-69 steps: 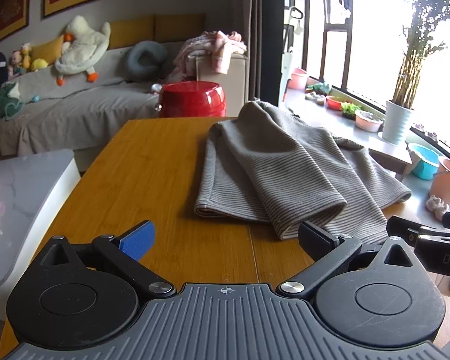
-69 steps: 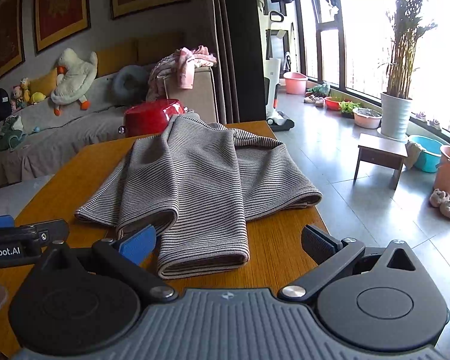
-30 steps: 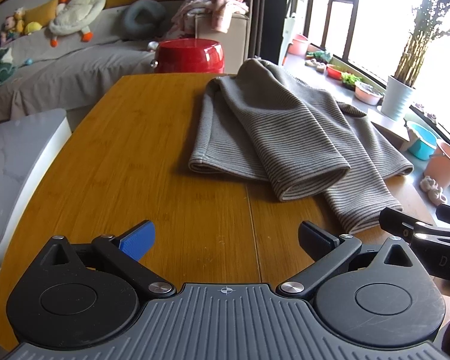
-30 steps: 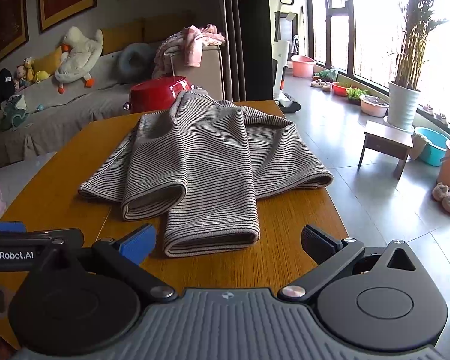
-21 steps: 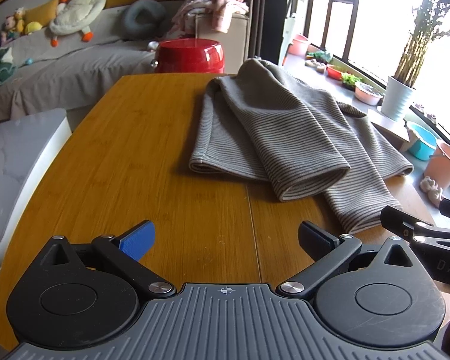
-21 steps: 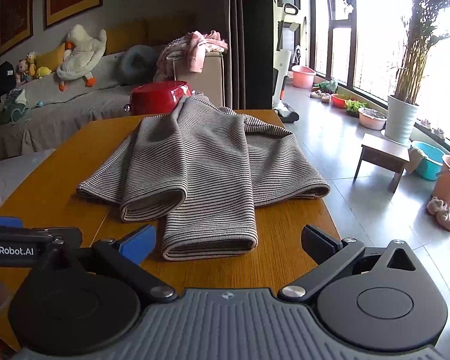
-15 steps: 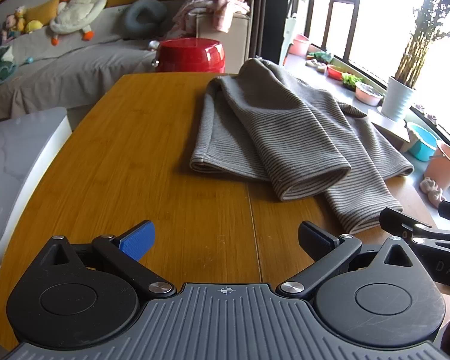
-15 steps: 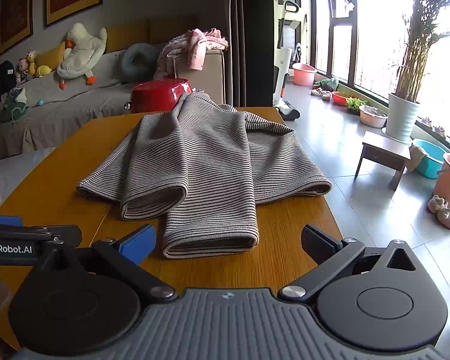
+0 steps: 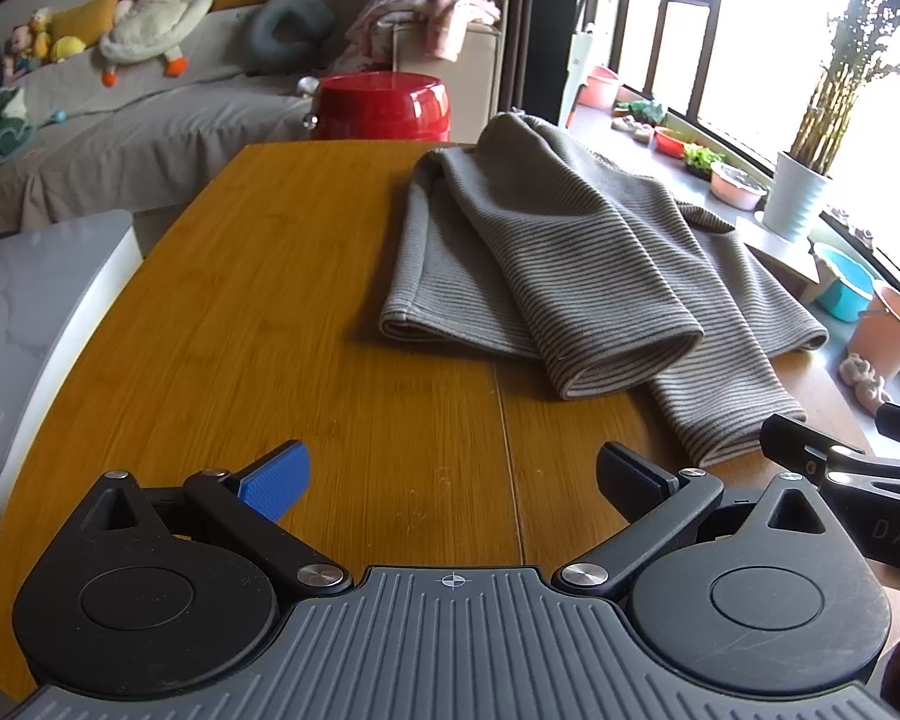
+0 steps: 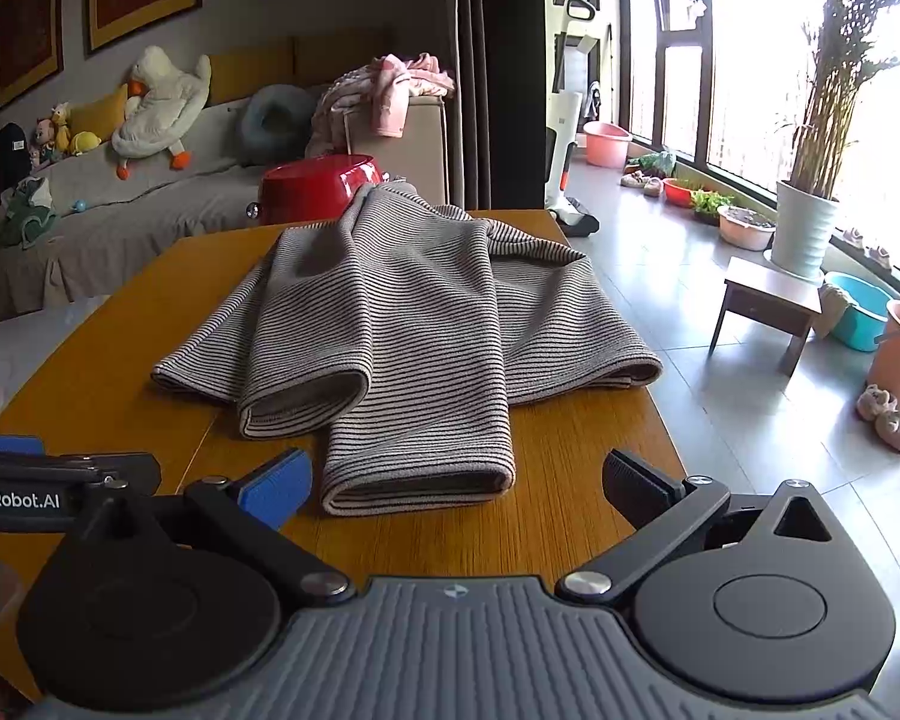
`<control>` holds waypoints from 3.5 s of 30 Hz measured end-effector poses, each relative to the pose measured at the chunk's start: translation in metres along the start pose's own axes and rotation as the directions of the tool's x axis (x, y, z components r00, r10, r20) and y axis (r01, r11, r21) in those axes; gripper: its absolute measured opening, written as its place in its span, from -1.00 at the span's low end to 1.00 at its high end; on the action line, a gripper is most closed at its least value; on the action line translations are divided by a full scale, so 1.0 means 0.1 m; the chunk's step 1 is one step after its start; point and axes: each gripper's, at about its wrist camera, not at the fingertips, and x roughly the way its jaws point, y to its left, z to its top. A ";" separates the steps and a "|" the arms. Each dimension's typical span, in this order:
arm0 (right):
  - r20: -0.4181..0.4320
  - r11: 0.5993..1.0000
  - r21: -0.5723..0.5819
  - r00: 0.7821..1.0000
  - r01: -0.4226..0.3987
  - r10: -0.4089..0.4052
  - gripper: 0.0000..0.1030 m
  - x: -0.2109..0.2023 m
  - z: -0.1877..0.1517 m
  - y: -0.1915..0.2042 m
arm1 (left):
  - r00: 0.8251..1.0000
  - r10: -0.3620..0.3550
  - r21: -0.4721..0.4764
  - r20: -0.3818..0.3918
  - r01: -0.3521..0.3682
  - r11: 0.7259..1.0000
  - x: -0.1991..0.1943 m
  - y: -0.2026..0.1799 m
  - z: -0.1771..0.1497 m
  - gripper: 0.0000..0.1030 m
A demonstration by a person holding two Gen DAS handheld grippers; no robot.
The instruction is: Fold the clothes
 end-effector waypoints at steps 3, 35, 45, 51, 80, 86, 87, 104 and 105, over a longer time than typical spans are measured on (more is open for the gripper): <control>-0.002 1.000 -0.001 1.000 0.000 0.000 1.00 0.00 0.00 0.00 | 1.000 0.000 -0.002 -0.003 0.000 1.000 0.01 0.01 0.01 1.00; 0.002 0.999 0.050 1.000 0.008 -0.009 1.00 0.84 0.70 -0.50 | 0.929 -0.369 0.037 0.005 0.369 0.929 1.10 -0.06 0.95 1.00; 0.040 0.971 0.175 0.986 -0.165 0.161 1.00 1.95 1.37 -0.51 | 0.907 -0.418 -0.034 -0.050 0.416 0.909 1.76 0.06 1.19 1.00; -0.010 0.892 0.347 0.949 -0.291 0.314 1.00 2.21 1.20 -0.55 | 0.862 -0.504 -0.055 -0.055 0.502 0.863 1.75 0.25 1.16 1.00; -0.107 0.868 0.130 0.863 -0.480 0.493 1.00 0.85 0.33 0.06 | 0.850 -0.526 -0.226 -0.035 0.506 0.833 0.76 1.11 0.33 1.00; -0.028 0.918 0.065 0.919 -0.391 0.393 0.50 0.67 0.42 0.01 | 0.899 -0.437 -0.081 0.015 0.436 0.896 0.59 1.02 0.30 1.00; -0.014 0.927 0.041 0.928 -0.372 0.373 0.39 0.64 0.46 0.01 | 0.901 -0.433 -0.047 0.022 0.433 0.900 0.55 0.97 0.31 1.00; -0.122 0.892 -0.014 0.886 -0.453 0.448 0.37 1.31 0.67 0.34 | 0.893 -0.450 -0.006 0.023 0.450 0.893 0.88 0.82 0.34 1.00; -0.127 0.891 -0.028 0.885 -0.454 0.447 0.37 1.29 0.66 0.36 | 0.889 -0.456 -0.018 0.023 0.457 0.889 0.86 0.84 0.33 1.00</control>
